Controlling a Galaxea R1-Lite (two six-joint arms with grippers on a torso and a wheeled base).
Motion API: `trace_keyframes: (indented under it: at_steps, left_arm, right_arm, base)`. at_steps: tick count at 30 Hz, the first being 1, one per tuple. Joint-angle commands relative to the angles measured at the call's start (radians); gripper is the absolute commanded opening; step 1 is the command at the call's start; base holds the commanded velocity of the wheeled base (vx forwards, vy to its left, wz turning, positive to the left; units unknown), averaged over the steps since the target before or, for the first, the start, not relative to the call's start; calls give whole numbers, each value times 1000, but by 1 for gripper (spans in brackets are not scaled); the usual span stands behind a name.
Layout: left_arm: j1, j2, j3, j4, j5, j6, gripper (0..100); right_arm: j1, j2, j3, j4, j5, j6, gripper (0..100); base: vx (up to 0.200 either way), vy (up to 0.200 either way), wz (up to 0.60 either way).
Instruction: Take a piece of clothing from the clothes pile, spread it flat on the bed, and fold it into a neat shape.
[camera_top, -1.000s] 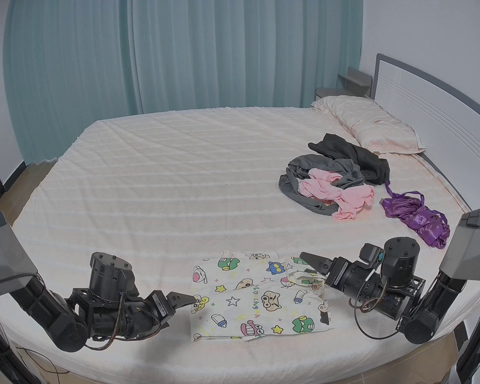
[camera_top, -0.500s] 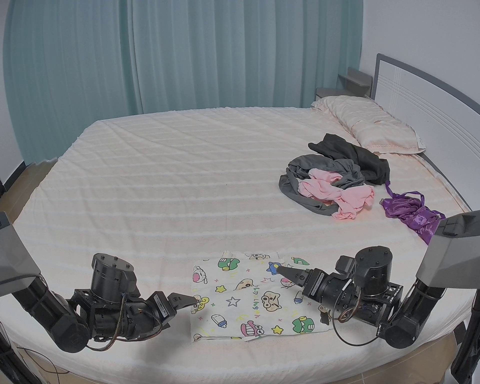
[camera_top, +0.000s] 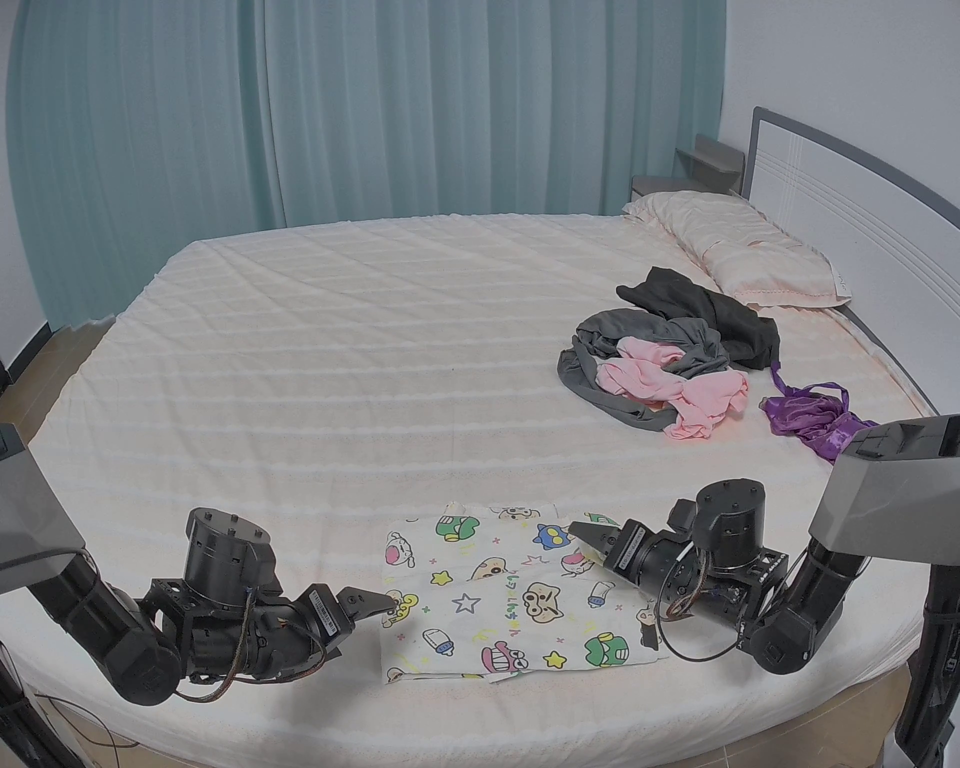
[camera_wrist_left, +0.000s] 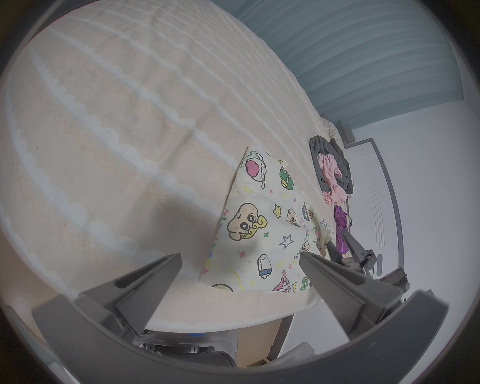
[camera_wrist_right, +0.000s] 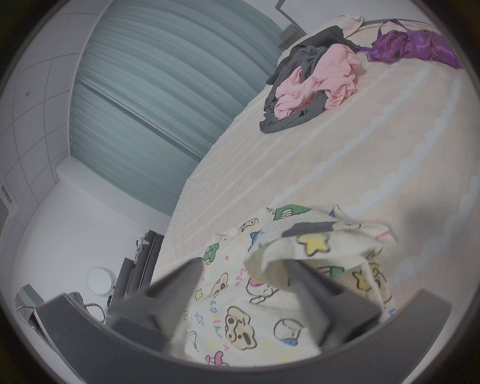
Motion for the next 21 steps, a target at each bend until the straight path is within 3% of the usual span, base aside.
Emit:
trace_keyframes:
  at_steps: [1, 7, 14, 21]
  left_arm:
    - [0, 2, 1, 0, 0, 0, 100]
    - [0, 5, 1, 0, 0, 0, 100]
    - [0, 12, 1, 0, 1, 0, 100]
    - [0, 25, -1, 0, 1, 0, 100]
  right_arm:
    - [-29, 17, -33, 9, 0, -1, 0]
    - [-81, 24, -85, 15, 3, -1, 0]
    - [-167, 74, -171, 91, 78, 0, 0]
    - [-188, 117, -189, 87, 78, 0, 0]
  base:
    - [0, 0, 0]
    - [0, 0, 0]
    - [0, 0, 0]
    - [0, 0, 0]
